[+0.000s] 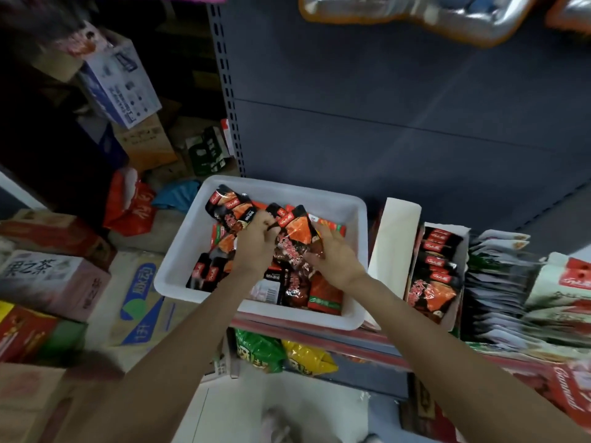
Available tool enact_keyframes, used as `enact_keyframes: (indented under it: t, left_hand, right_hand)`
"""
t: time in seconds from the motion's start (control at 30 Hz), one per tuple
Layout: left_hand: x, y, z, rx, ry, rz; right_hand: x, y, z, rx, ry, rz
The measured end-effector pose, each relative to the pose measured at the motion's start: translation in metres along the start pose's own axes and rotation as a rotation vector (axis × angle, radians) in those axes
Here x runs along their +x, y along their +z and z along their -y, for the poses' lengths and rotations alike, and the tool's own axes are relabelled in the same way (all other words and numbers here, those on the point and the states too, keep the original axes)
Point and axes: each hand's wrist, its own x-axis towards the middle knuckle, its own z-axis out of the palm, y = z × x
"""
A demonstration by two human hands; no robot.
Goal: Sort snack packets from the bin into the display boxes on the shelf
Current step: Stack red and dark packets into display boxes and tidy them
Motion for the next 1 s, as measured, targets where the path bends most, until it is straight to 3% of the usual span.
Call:
enact_keyframes:
  t: [0.13,0.27,0.4,0.53,0.63,0.7,0.8,1.0]
  left_hand:
    - [-0.003,0.005,-0.054,-0.044,0.248,0.131]
    - [-0.003,0.04,-0.107,-0.178,0.226,0.139]
    - [-0.004,0.083,-0.133,-0.122,0.192,0.176]
    - [-0.013,0.129,-0.147,0.216,0.29,0.477]
    - [-0.024,0.155,-0.158,0.438,0.436,0.705]
    - [-0.027,0.167,-0.163,0.633,0.553,0.764]
    - [-0.027,0.179,-0.163,0.835,0.613,0.749]
    - [-0.03,0.193,-0.166,0.961,0.641,0.644]
  right_hand:
    - [-0.01,-0.051,0.002,0.319,0.006,-0.214]
    - [-0.035,-0.1,-0.028,0.432,0.019,-0.297]
    - [-0.066,-0.153,-0.068,0.298,0.079,-0.569]
    - [-0.088,-0.192,-0.1,0.149,0.188,-0.767]
    - [-0.098,-0.203,-0.113,0.102,0.19,-0.772]
    - [-0.102,-0.204,-0.119,0.106,0.171,-0.745]
    - [-0.103,-0.2,-0.123,0.077,0.122,-0.71]
    - [-0.1,-0.191,-0.126,-0.01,0.038,-0.679]
